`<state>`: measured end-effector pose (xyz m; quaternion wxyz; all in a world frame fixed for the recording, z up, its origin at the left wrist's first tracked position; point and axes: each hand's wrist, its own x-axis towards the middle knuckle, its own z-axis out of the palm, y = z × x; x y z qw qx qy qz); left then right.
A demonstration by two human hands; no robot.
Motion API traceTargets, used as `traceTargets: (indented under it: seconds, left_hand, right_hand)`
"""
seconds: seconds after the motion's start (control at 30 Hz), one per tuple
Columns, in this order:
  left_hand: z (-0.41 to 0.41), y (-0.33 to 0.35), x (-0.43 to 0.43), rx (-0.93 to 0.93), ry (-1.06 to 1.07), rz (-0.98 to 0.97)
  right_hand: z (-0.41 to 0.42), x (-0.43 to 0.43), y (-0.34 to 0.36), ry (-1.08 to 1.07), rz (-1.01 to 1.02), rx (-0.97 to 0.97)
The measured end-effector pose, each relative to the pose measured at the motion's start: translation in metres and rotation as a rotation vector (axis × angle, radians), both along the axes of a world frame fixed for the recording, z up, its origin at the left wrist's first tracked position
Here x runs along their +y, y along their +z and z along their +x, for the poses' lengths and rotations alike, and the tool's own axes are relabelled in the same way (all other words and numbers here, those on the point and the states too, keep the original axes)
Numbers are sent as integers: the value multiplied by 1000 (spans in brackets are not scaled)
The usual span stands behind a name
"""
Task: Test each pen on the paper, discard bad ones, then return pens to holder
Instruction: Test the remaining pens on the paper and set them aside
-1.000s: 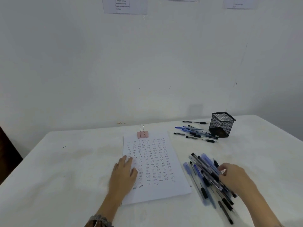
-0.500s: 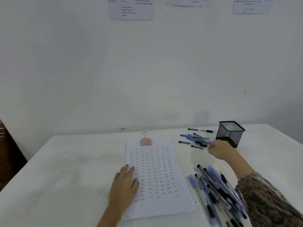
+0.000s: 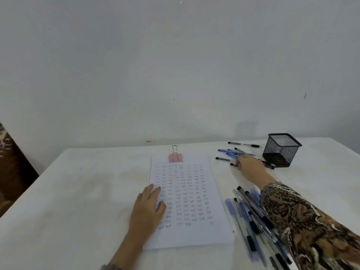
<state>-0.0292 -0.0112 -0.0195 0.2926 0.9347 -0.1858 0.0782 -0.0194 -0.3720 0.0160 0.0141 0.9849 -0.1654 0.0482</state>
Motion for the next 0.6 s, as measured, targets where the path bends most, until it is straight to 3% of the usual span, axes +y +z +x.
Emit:
traceTargets:
  seconds: [0.13,0.3,0.43,0.6]
  left_hand:
    - [-1,0,0,-1,-12,-11]
    - [0,-2,1,-3,-18,-17]
    - [2,-3,2,-23,-44,-56]
    - [-4,5,3,-83,-210,-173]
  right_hand:
    - [1,2,-2,17,-40,21]
    - [-3,36,32,157,136,-229]
    - [-11,97,56,376,201,-229]
    - [-35,160,33,677,236,-245]
